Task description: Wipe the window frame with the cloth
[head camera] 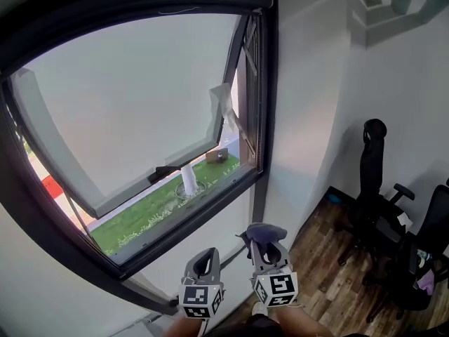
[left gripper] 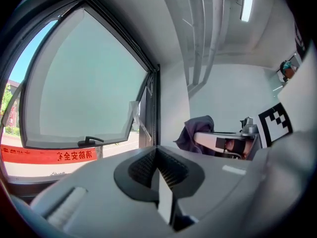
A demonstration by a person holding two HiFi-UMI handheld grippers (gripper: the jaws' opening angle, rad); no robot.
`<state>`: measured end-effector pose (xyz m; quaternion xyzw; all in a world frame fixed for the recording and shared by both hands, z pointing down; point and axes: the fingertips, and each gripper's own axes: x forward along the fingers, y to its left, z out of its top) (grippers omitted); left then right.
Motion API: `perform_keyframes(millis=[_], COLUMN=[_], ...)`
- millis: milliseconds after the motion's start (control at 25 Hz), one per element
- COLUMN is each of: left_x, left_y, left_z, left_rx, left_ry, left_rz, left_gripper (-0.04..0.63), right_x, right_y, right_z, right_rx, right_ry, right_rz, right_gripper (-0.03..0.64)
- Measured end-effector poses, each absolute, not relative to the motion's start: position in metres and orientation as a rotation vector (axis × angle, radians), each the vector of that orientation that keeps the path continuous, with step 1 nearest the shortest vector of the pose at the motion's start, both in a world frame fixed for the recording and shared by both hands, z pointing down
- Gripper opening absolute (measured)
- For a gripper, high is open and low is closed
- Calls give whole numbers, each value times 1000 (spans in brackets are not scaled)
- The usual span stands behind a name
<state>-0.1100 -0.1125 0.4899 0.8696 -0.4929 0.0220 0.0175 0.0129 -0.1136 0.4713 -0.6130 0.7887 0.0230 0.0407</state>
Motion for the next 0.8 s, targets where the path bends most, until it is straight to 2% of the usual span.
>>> perform_keyframes(millis=[520,800], left_x=[-15,9], left_y=[-230,-256], left_z=[485,479], left_rx=[2619,2600], left_ry=[-1606,-1624], left_rz=[123,121], left_gripper=[9,9], right_x=[98,127], right_y=[-235,-275], right_z=[472,463], right_rx=[-1789,-1778], right_ry=[2525,2531], right_rz=[30,20], right_gripper=[78,78])
